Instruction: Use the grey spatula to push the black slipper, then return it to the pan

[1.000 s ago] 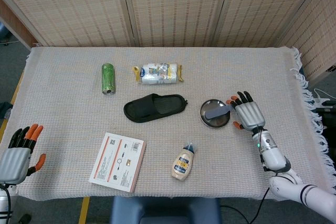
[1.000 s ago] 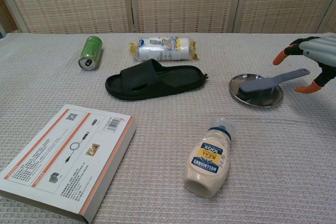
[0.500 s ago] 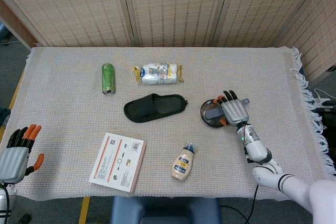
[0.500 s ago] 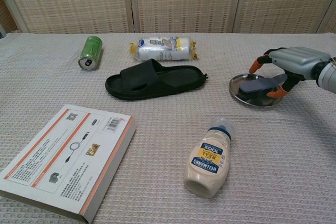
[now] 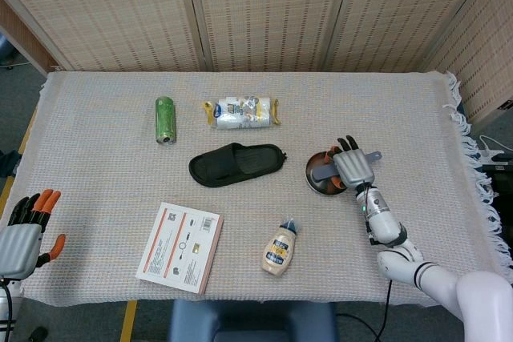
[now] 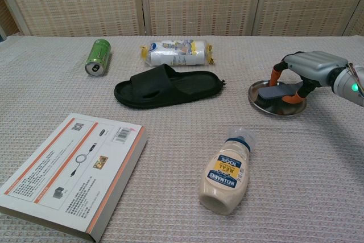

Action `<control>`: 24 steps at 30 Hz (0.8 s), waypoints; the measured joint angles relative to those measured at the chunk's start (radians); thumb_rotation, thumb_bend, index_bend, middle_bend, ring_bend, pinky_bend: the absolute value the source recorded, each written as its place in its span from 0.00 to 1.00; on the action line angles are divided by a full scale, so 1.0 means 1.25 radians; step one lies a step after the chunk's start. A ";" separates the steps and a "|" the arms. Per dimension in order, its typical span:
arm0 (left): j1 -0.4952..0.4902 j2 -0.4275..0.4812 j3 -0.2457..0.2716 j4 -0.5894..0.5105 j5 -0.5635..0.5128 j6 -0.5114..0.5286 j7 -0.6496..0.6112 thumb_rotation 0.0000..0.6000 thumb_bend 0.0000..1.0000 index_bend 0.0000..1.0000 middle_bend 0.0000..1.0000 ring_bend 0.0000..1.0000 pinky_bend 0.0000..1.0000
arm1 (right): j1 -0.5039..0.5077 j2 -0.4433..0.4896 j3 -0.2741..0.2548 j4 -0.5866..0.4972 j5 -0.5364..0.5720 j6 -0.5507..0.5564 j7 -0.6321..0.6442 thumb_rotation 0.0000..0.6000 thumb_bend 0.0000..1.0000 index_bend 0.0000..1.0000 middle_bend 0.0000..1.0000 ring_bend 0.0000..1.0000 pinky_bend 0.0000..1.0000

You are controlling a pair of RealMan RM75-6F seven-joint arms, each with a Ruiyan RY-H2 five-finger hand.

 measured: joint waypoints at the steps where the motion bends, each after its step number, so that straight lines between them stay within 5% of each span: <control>1: 0.000 0.000 0.000 0.000 0.000 -0.001 0.000 1.00 0.42 0.00 0.00 0.00 0.06 | 0.000 0.000 0.000 0.001 0.000 0.001 0.001 1.00 0.23 0.39 0.28 0.07 0.01; 5: -0.001 -0.001 0.000 0.001 -0.001 -0.001 0.001 1.00 0.42 0.00 0.00 0.00 0.06 | 0.000 -0.001 -0.003 0.003 0.000 0.006 0.002 1.00 0.23 0.45 0.33 0.13 0.08; 9: -0.001 0.000 0.001 0.000 -0.002 -0.002 0.002 1.00 0.42 0.00 0.00 0.00 0.06 | -0.001 -0.001 -0.008 0.007 -0.001 0.012 -0.004 1.00 0.24 0.56 0.42 0.24 0.28; 24: 0.002 0.004 -0.001 -0.008 -0.007 0.002 0.003 1.00 0.42 0.00 0.00 0.00 0.06 | 0.000 -0.011 -0.017 0.020 -0.006 0.026 -0.007 1.00 0.28 0.75 0.57 0.44 0.57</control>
